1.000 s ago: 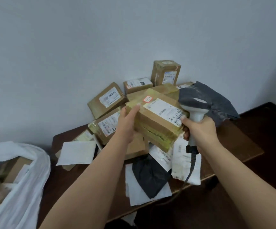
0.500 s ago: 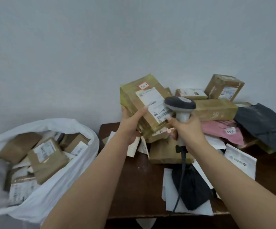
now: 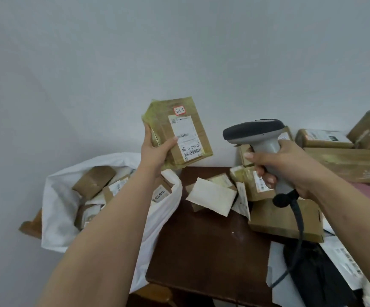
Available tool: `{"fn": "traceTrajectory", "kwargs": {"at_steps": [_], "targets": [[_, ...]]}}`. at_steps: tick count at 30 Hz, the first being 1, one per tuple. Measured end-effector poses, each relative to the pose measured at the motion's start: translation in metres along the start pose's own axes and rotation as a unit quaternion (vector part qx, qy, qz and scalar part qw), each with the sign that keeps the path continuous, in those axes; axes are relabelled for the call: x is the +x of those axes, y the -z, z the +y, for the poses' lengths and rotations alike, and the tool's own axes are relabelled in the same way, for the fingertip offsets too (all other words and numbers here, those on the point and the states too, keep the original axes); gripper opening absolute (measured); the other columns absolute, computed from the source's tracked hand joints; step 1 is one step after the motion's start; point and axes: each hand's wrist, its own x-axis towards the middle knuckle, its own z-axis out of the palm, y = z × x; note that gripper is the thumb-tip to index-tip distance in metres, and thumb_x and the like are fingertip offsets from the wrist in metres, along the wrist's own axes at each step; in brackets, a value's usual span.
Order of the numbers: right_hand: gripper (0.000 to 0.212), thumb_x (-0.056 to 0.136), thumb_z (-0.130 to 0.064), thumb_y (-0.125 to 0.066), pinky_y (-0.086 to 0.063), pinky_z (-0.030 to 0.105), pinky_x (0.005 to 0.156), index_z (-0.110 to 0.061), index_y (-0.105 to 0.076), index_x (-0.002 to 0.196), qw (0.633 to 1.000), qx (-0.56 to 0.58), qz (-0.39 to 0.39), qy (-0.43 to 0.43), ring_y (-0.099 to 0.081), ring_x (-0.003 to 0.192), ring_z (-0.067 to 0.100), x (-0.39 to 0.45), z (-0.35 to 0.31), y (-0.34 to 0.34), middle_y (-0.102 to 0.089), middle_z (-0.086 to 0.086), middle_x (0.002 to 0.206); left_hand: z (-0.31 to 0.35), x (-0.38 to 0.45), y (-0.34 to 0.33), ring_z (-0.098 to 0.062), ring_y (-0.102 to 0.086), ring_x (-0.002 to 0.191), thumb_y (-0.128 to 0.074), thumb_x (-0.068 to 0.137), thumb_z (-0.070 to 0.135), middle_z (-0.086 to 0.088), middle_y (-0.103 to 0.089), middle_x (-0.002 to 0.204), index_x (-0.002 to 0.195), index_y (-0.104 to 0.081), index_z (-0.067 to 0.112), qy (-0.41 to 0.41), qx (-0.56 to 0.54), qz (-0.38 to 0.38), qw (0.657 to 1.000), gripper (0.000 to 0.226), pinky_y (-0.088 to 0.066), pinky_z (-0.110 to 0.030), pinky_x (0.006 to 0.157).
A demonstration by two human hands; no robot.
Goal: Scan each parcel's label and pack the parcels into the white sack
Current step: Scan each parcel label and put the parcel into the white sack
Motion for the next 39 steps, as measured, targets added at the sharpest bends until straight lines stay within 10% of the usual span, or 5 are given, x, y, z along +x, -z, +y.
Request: {"fn": "traceTrajectory", "kwargs": {"at_steps": [29, 36, 39], "targets": [[0.021, 0.089, -0.012, -0.069, -0.038, 0.026, 0.039, -0.003, -0.054, 0.076, 0.995, -0.036, -0.093, -0.001, -0.035, 0.036, 0.014, 0.022, -0.002, -0.055, -0.047, 0.011, 0.055, -0.001, 0.009, 0.097, -0.021, -0.067, 0.109, -0.085, 0.072, 0.015, 0.001, -0.065, 0.126, 0.149, -0.029, 0.038, -0.013, 0.022, 0.078, 0.997, 0.098, -0.057, -0.052, 0.085], [0.02, 0.088, -0.017, -0.072, -0.039, 0.025, 0.041, -0.006, -0.058, 0.08, 0.999, -0.02, -0.021, -0.041, -0.039, 0.037, 0.013, 0.061, 0.02, -0.095, -0.052, 0.007, 0.054, 0.012, 0.012, 0.161, -0.018, -0.064, 0.113, -0.088, 0.06, 0.046, 0.003, -0.061, 0.13, 0.15, -0.018, 0.041, 0.012, 0.08, 0.193, 0.978, 0.114, -0.054, -0.045, 0.094], [0.021, 0.088, -0.018, -0.073, -0.04, 0.025, 0.04, -0.001, -0.059, 0.087, 0.997, -0.046, 0.015, -0.065, -0.041, 0.038, 0.013, 0.092, 0.044, -0.122, -0.06, 0.009, 0.059, 0.013, 0.007, 0.183, -0.017, -0.065, 0.104, -0.078, 0.074, 0.048, 0.002, -0.062, 0.128, 0.146, -0.032, 0.035, 0.089, 0.114, 0.19, 0.971, 0.086, -0.056, -0.041, 0.089]]}}
